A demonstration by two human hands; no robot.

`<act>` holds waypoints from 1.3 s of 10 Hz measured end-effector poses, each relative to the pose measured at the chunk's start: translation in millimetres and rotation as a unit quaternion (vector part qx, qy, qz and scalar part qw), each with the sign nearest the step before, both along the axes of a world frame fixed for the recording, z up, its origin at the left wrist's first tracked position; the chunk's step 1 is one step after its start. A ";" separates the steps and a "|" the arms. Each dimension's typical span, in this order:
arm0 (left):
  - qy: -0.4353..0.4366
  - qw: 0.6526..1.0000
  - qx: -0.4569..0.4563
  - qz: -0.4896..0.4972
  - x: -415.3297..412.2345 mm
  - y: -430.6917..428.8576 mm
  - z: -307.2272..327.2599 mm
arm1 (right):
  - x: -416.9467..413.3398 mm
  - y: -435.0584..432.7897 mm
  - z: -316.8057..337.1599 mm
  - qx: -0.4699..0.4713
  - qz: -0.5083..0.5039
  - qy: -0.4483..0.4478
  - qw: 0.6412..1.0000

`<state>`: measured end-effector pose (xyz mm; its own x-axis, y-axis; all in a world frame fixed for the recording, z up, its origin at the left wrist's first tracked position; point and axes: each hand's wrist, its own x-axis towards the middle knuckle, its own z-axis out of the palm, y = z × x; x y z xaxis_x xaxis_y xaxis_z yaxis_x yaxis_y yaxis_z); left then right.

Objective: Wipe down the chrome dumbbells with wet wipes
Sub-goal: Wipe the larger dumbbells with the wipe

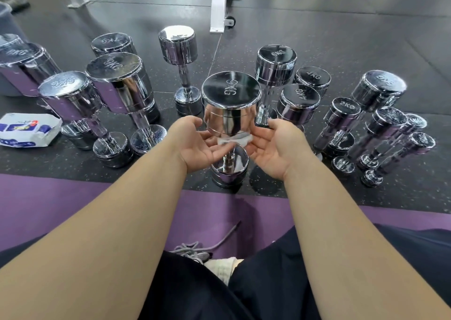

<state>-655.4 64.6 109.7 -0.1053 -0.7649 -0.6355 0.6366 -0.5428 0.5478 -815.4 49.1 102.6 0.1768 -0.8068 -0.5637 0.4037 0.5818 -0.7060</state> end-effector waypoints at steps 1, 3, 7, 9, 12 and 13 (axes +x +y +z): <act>-0.021 0.998 -0.005 0.052 9.1 -3.9 -1.1 | 2.1 -4.7 3.6 -0.136 -0.016 0.065 0.988; -0.259 0.958 -0.124 0.010 -2.3 5.0 -5.9 | 1.0 -3.0 2.7 -0.258 0.125 -0.043 0.957; -0.269 0.930 -0.249 0.022 3.6 -28.4 -18.7 | 35.1 -60.7 -15.8 -0.248 0.085 0.092 0.961; -0.584 0.771 -0.188 -0.168 1.2 -57.7 -68.7 | 59.3 -94.6 -59.6 -0.197 0.181 0.193 0.944; -0.668 0.719 -0.160 -0.102 22.4 -102.2 -95.1 | 94.6 -174.5 -82.0 -0.113 0.194 0.396 0.890; -0.658 0.729 -0.148 -0.116 27.9 -115.5 -108.7 | 96.2 -193.3 -98.3 -0.089 0.208 0.423 0.877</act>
